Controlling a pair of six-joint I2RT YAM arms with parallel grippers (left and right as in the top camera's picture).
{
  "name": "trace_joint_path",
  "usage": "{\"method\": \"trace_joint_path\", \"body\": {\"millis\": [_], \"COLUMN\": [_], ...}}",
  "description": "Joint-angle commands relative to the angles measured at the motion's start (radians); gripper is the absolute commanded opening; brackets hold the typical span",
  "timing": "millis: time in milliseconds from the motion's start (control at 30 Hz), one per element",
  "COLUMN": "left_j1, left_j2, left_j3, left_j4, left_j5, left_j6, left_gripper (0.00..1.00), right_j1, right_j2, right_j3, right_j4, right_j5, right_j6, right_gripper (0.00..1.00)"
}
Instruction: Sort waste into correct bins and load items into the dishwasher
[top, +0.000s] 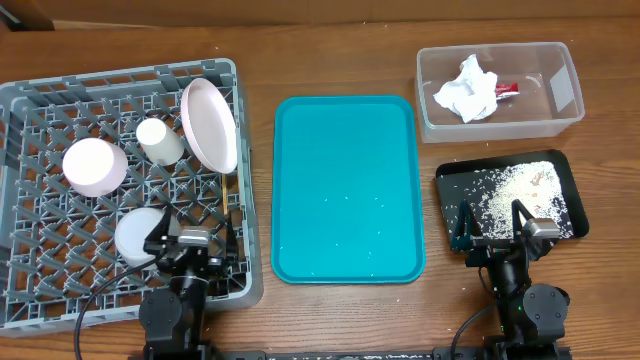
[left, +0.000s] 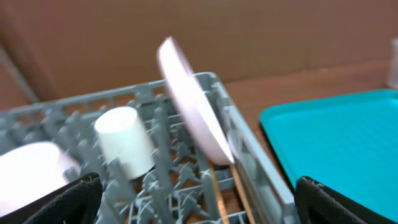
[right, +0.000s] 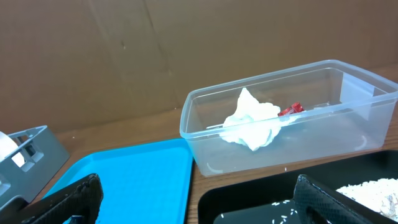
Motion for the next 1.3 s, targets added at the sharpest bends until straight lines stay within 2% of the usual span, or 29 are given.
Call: {"method": "trace_joint_path", "body": {"millis": [0,1267], "left_j1": [-0.007,-0.006], "left_j2": [-0.015,0.001], "left_j3": [-0.004,-0.004], "left_j4": [-0.007,-0.006], "left_j5": [-0.076,-0.072], "left_j6": [-0.091,-0.109], "left_gripper": [1.0,1.0], "right_j1": [0.0,0.0], "right_j2": [-0.011,-0.011], "right_j3": [-0.011,-0.011], "right_j4": [0.005,0.005], "right_j5": [-0.006,-0.006], "right_j6": [-0.004,-0.004], "right_gripper": [1.0,1.0]}}
